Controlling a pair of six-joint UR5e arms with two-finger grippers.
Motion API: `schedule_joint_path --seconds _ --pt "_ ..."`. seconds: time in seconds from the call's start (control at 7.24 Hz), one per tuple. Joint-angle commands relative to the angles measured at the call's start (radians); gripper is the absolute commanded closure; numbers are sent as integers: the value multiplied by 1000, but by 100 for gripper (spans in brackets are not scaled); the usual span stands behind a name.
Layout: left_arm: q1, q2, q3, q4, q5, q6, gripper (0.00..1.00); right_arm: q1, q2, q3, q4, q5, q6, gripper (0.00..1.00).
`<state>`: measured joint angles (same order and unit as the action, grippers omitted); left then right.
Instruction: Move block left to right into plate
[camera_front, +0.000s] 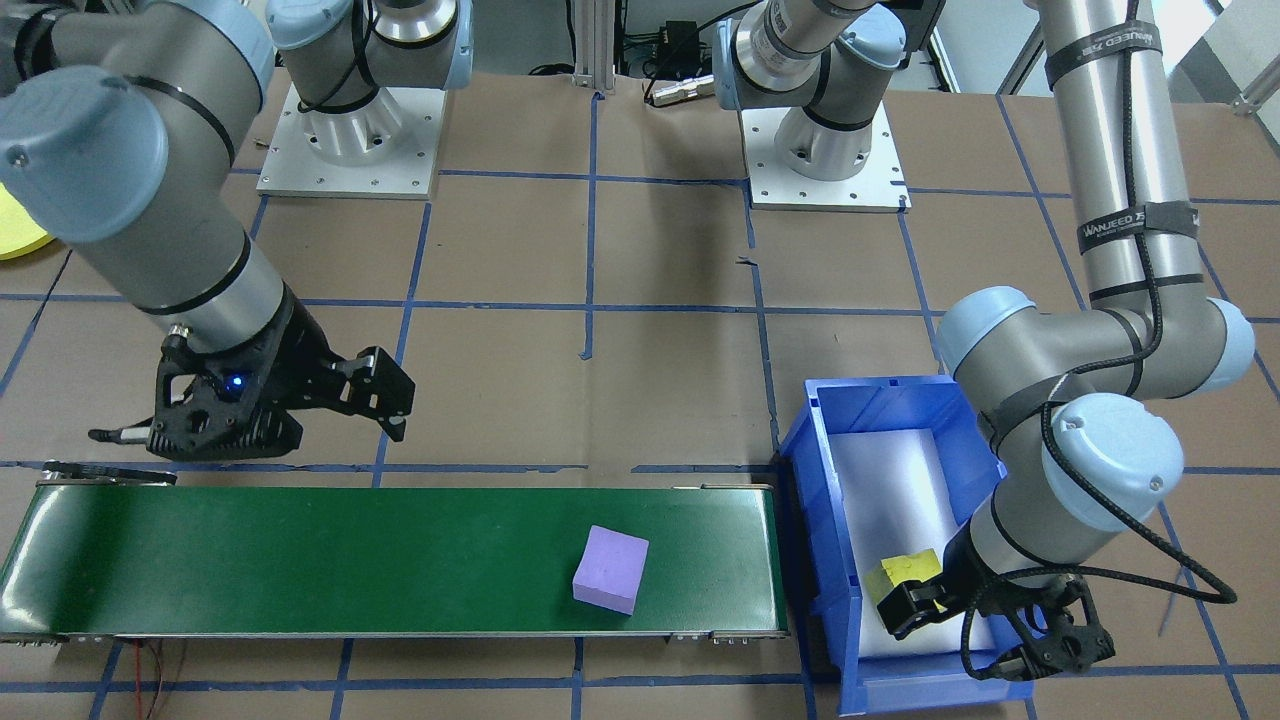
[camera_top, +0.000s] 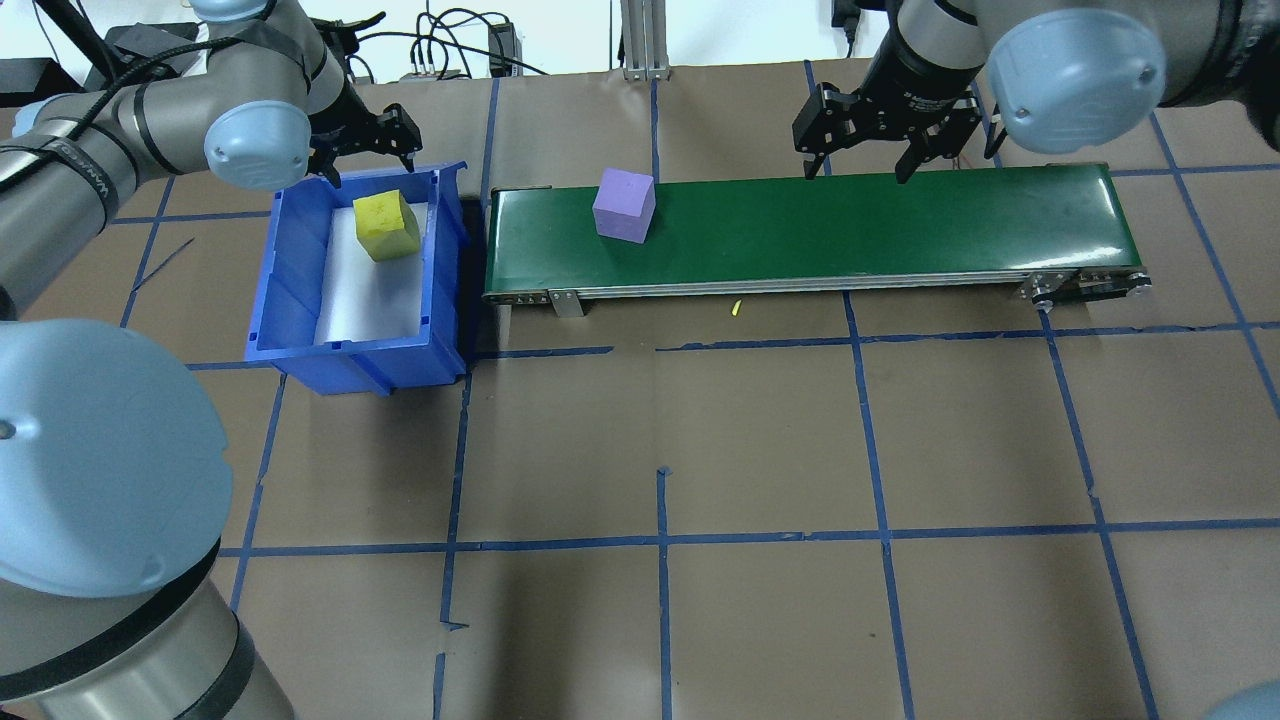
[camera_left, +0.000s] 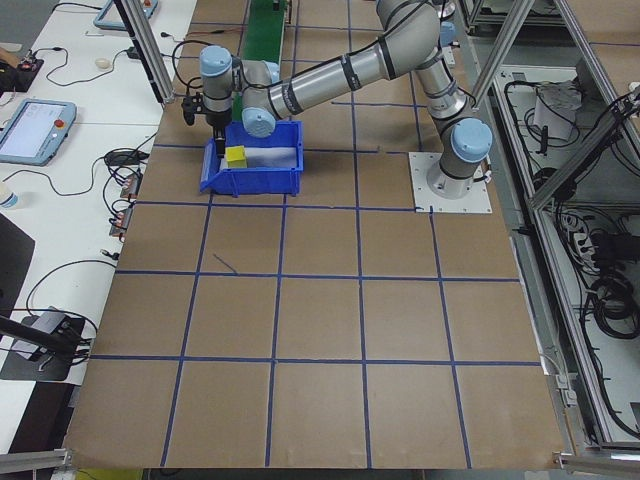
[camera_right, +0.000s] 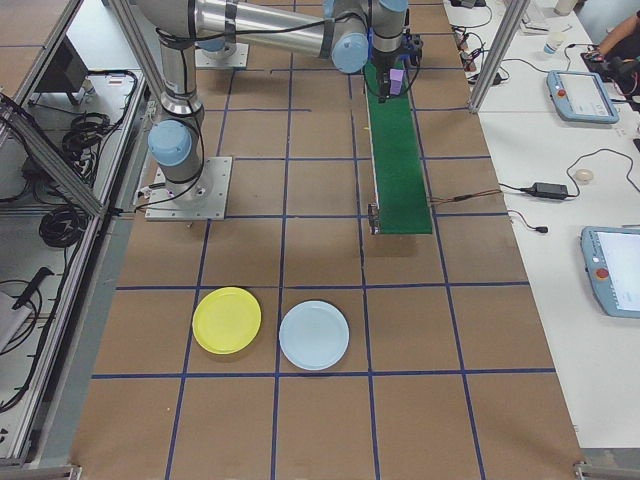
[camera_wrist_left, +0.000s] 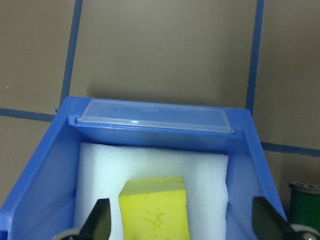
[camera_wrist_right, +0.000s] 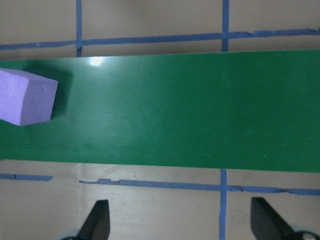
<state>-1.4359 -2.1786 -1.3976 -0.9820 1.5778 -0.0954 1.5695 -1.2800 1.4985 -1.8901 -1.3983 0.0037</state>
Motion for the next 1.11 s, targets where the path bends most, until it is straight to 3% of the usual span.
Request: schedule_joint_path --seconds 0.0,0.14,0.28,0.41,0.55,0.83,0.97 --pt "5 -6 -52 3 -1 -6 1 0 120 -50 -87 53 10 0" --pt "5 -6 -69 3 -1 -4 8 0 163 -69 -140 54 13 0" --pt "5 -6 -58 3 -1 12 24 0 181 -75 -168 55 44 0" --pt "6 -4 -57 2 -1 93 56 -2 201 -80 -176 86 50 1" --pt "17 3 -54 0 -5 124 73 -2 229 -83 -207 125 50 1" --pt "25 72 -22 -30 -13 123 73 -2 237 -78 -213 125 65 2" --pt "25 124 -6 -108 -16 123 73 -2 237 -72 -213 124 87 3"
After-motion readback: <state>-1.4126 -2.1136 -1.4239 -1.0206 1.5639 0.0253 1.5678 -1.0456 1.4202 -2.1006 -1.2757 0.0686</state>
